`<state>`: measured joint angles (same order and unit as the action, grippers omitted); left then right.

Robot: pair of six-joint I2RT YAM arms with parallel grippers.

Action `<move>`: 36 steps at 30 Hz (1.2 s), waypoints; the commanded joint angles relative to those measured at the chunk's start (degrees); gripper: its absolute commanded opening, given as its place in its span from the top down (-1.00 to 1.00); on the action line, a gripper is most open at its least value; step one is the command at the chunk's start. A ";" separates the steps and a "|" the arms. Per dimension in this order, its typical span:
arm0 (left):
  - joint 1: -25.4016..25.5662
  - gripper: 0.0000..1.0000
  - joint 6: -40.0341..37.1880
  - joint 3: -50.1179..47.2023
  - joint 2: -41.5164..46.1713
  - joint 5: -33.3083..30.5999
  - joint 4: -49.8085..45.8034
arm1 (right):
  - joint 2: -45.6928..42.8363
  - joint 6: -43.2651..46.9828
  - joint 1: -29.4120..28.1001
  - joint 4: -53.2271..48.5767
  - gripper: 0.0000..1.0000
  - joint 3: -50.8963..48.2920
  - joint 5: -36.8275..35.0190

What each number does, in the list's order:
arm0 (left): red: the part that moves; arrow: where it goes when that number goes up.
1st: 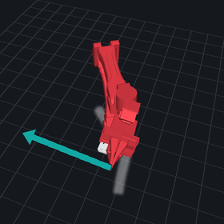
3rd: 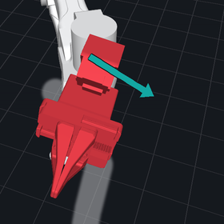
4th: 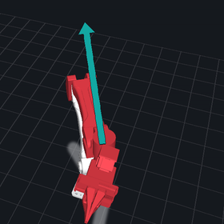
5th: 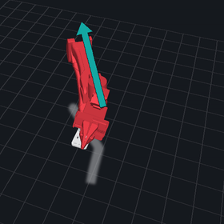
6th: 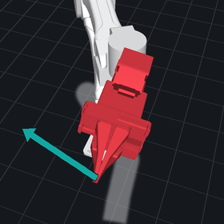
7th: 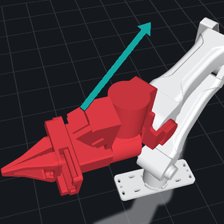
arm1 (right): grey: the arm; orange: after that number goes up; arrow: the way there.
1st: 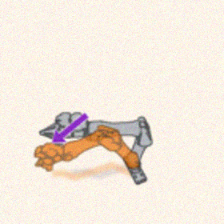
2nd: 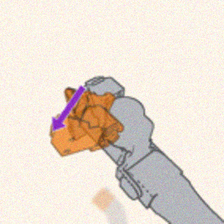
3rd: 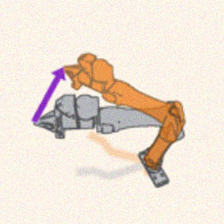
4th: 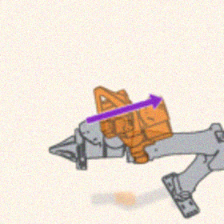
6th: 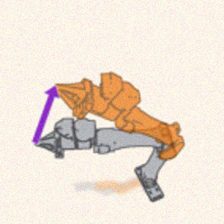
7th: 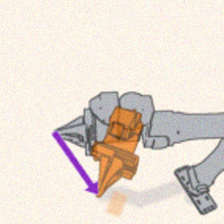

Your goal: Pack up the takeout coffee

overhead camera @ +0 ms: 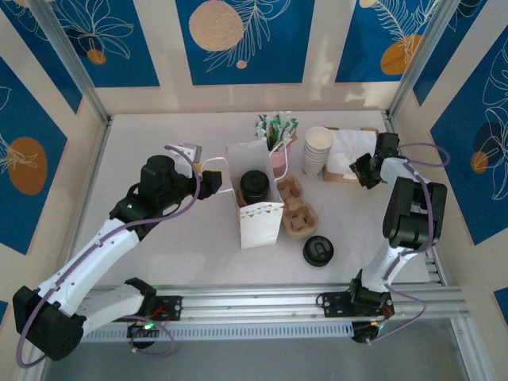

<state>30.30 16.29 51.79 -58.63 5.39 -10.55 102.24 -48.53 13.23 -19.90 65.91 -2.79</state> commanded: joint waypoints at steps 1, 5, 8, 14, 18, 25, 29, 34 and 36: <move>0.90 -0.37 -0.97 0.50 0.01 -0.73 0.11 | -0.63 0.37 0.39 2.40 0.37 0.56 0.91; 0.90 -0.37 -0.92 0.50 0.01 -0.73 0.15 | -1.02 0.19 0.57 3.97 0.53 -0.15 1.55; 0.98 -0.37 -0.96 0.50 0.01 -0.65 0.11 | -1.98 0.50 0.48 5.36 0.63 -0.86 1.58; 0.97 -0.37 -0.93 0.51 0.00 -0.64 0.07 | -4.72 0.78 0.65 4.88 1.00 -0.91 1.28; 1.07 -0.37 -0.91 0.59 0.09 -0.55 0.02 | -10.70 1.10 -0.41 3.02 1.00 -0.96 -0.15; 1.23 -0.37 -1.16 0.50 0.79 -0.99 0.09 | -26.38 7.27 -4.35 -5.14 1.00 3.26 -2.21; 1.38 -0.37 -1.26 0.50 1.06 -1.27 0.13 | -36.43 11.47 -5.77 -7.45 1.00 5.00 2.93; 1.50 -0.37 -1.19 0.50 1.15 -1.17 0.10 | -44.45 12.27 -7.54 -13.78 1.00 10.89 10.13; 1.51 -0.37 -1.19 0.50 0.99 -1.01 0.16 | -46.25 10.85 -8.33 -15.50 1.00 13.94 15.53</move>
<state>30.89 15.94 51.79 -58.57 4.80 -10.55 57.67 -38.35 5.85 -30.24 76.42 3.92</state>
